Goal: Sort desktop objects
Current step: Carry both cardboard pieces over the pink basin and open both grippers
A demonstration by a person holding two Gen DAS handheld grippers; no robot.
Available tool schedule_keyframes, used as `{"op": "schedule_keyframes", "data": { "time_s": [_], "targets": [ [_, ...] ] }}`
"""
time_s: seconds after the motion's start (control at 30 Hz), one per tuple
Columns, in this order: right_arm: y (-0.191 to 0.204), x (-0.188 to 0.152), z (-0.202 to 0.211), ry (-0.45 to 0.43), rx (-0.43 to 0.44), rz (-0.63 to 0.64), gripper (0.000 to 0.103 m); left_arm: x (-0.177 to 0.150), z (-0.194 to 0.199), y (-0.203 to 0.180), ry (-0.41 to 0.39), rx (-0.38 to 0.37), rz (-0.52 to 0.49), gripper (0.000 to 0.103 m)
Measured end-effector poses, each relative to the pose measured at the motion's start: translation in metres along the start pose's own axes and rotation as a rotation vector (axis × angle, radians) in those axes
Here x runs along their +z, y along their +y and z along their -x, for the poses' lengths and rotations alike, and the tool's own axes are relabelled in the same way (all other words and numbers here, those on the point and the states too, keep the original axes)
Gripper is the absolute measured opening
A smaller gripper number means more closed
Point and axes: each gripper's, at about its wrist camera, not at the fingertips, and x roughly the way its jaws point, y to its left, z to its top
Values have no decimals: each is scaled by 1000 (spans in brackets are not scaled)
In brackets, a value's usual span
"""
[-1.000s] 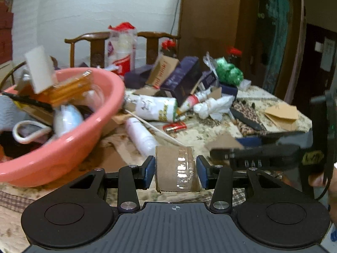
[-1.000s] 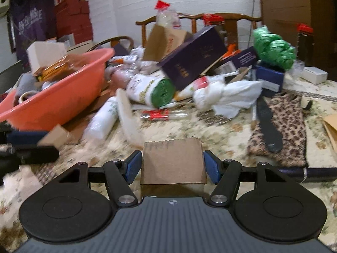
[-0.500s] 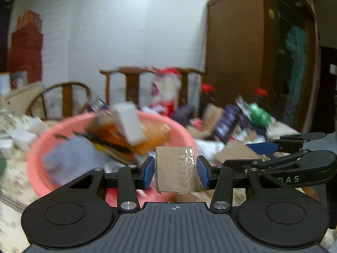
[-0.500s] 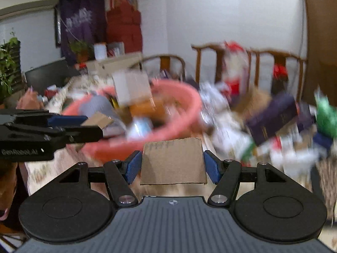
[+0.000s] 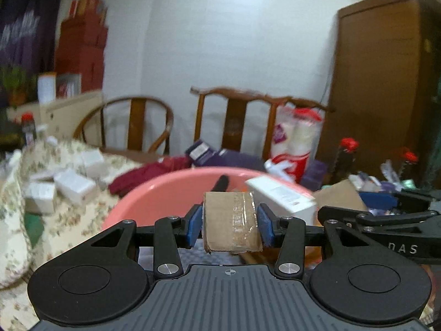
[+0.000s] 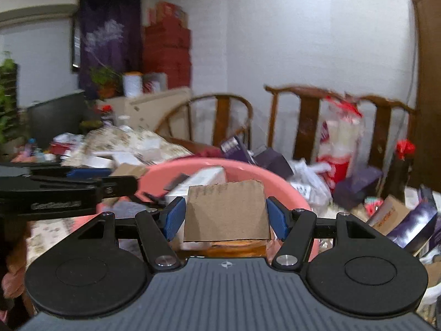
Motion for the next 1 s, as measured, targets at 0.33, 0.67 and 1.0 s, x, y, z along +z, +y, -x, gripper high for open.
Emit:
{"op": "schedule_keyframes", "data": {
  "time_s": [0.33, 0.67, 1.0],
  "targets": [
    [15, -3, -87, 135, 14, -69, 67, -6, -69, 30, 87, 91, -6, 57],
    [14, -6, -112, 174, 1, -49, 69, -5, -90, 36, 170, 106, -5, 63],
    [-15, -5, -26, 3, 64, -89, 81, 5, -20, -2, -8, 140, -73, 85]
  ]
}}
